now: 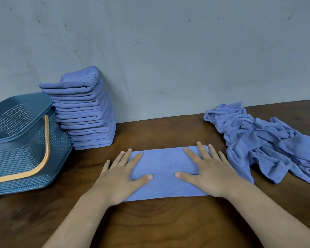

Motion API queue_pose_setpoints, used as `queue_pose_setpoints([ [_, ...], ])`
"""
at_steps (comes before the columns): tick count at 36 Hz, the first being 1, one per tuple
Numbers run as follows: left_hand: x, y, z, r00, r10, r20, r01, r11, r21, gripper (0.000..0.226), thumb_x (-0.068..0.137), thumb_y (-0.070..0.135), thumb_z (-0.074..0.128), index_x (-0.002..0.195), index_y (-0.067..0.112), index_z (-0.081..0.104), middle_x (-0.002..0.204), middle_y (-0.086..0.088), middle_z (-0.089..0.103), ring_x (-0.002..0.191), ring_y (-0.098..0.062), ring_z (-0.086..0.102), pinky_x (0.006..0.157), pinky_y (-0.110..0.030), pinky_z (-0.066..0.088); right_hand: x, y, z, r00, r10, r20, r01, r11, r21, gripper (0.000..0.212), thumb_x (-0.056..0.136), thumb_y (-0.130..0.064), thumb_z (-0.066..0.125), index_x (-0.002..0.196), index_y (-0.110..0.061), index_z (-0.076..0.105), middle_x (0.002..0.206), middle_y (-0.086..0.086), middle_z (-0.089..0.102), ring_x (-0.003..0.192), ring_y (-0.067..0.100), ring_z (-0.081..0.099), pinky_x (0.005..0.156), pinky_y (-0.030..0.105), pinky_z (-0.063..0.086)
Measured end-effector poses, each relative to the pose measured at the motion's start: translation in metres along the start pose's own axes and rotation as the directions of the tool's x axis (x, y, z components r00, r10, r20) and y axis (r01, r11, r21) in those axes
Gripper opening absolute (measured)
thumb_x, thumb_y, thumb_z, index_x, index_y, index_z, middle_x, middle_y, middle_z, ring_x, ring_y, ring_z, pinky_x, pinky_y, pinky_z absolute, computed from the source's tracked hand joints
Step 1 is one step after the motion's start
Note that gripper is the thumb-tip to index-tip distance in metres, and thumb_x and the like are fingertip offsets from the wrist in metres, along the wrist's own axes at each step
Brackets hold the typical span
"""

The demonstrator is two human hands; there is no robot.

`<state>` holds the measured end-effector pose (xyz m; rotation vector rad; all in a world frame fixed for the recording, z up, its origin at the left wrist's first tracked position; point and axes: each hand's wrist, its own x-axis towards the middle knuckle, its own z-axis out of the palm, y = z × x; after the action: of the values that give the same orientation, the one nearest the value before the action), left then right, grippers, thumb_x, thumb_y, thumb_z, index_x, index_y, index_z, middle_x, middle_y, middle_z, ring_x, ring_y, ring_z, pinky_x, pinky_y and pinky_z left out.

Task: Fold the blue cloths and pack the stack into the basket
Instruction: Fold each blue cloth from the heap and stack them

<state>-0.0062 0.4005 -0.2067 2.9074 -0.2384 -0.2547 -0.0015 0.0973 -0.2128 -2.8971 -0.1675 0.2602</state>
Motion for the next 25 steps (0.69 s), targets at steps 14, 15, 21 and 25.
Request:
queue_pose_setpoints([
  [14,0.053,0.089,0.018,0.961,0.276,0.005,-0.276,0.96,0.05,0.062,0.109,0.063,0.016,0.168,0.044,0.005,0.175,0.021,-0.003,0.161,-0.003,-0.011,0.131,-0.048,-0.005,0.004,0.004,0.002,1.0,-0.025,0.006,0.025,1.0,-0.014,0.106,0.072,-0.106,0.016,0.161,-0.056,-0.012,0.174,-0.006,-0.022,0.16,0.029,-0.021,0.129,0.054,-0.007],
  [15,0.055,0.087,0.02,0.962,0.274,0.005,-0.274,0.961,0.045,0.062,0.109,0.064,0.014,0.167,0.046,0.003,0.175,0.022,-0.004,0.16,-0.002,-0.011,0.131,-0.048,-0.006,0.004,0.004,0.001,1.0,-0.028,0.012,0.028,1.0,-0.014,0.106,0.072,-0.105,0.016,0.161,-0.055,-0.012,0.174,-0.006,-0.021,0.16,0.03,-0.021,0.129,0.054,-0.007],
  [21,0.036,0.084,0.026,0.965,0.262,-0.01,-0.26,0.963,0.074,0.063,0.108,0.066,0.013,0.166,0.048,-0.003,0.174,0.023,-0.01,0.159,-0.002,-0.016,0.131,-0.047,-0.006,-0.004,0.007,-0.002,0.994,-0.092,0.051,0.093,0.995,-0.021,0.107,0.075,-0.104,0.022,0.162,-0.053,-0.012,0.175,-0.007,-0.019,0.161,0.029,-0.021,0.129,0.056,-0.005],
  [25,0.009,0.083,0.029,0.968,0.252,-0.013,-0.25,0.965,0.077,0.062,0.107,0.062,0.007,0.165,0.047,-0.007,0.173,0.024,-0.013,0.158,0.0,-0.019,0.131,-0.045,-0.007,-0.017,0.011,-0.006,0.981,-0.183,0.063,0.182,0.983,0.021,0.095,0.083,-0.098,0.025,0.164,-0.052,0.005,0.175,-0.014,0.0,0.162,0.022,-0.006,0.129,0.053,0.004],
])
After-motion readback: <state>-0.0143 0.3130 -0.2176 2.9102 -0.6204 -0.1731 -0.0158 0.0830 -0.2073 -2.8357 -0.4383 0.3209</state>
